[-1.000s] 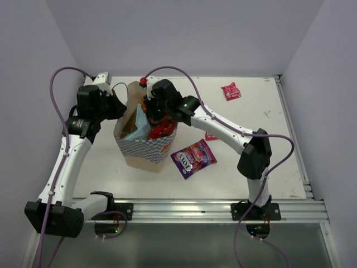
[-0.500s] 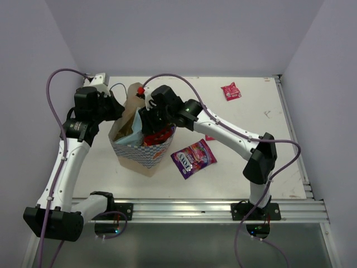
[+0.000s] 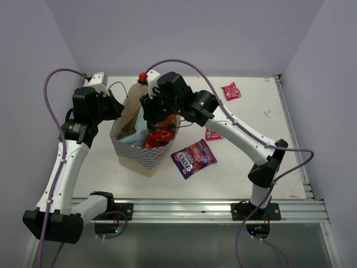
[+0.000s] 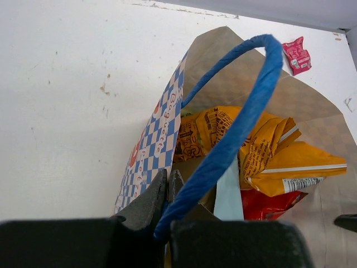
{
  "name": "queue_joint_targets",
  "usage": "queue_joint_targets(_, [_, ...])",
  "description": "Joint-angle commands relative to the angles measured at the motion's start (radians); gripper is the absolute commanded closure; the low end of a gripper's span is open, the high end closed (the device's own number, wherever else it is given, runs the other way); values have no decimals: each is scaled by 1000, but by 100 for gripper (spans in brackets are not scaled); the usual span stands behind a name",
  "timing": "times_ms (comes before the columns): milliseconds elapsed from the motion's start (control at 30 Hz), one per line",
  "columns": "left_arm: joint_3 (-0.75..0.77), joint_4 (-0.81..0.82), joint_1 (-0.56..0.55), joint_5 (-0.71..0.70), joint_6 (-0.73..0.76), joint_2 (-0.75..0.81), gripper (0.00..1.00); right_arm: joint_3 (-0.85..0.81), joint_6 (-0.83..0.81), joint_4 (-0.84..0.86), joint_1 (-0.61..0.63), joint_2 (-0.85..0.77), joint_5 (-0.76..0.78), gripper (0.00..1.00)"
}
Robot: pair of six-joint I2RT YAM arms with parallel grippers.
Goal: Place the snacks into the paper bag
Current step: Adjust the snack in the paper bag.
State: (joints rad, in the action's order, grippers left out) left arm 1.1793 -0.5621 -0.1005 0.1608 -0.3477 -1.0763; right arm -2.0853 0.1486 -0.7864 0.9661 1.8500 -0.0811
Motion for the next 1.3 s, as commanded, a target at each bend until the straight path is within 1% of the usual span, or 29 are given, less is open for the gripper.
queue_joint_targets(0, [-6,82,4,8,16,33,100,-55,-40,-13,-18,-69,150,57])
queue_joint_targets(100, [-9,85,4,6,18,35,100,-48,-50,12,-26,-64,208,58])
queue_joint_targets(200, [-15,88,4,8,16,33,100,-29,-50,21,-36,-34,231,58])
queue_joint_targets(233, [-17,91,4,9,16,35,100,-15,-44,48,-41,-17,239,58])
queue_joint_targets(367, [-23,97,4,17,15,33,100,74,-32,148,-52,43,239,58])
queue_joint_targets(567, [-24,97,4,9,15,38,100,93,-15,190,-52,176,204,58])
queue_joint_targets(767, [-24,97,4,-3,16,39,100,105,-29,197,-52,221,244,58])
queue_joint_targets(900, [-24,100,4,-17,15,47,100,105,-50,193,-52,138,241,53])
queue_joint_targets(1000, [-21,110,4,-15,9,49,100,74,-70,173,-52,85,224,50])
queue_joint_targets(1033, [-21,110,4,-17,6,52,100,65,-75,165,-52,49,215,47])
queue_joint_targets(1100, [-17,111,4,-18,4,52,100,36,-86,145,-52,17,199,43])
queue_joint_targets(1133, [-15,111,4,-20,4,50,100,31,-87,141,-52,-15,192,36])
queue_joint_targets(1233, [-15,111,2,-24,3,53,100,59,-78,156,-52,-81,178,27])
queue_joint_targets(1267, [-15,110,4,-26,3,52,100,92,-75,167,-52,-131,170,19])
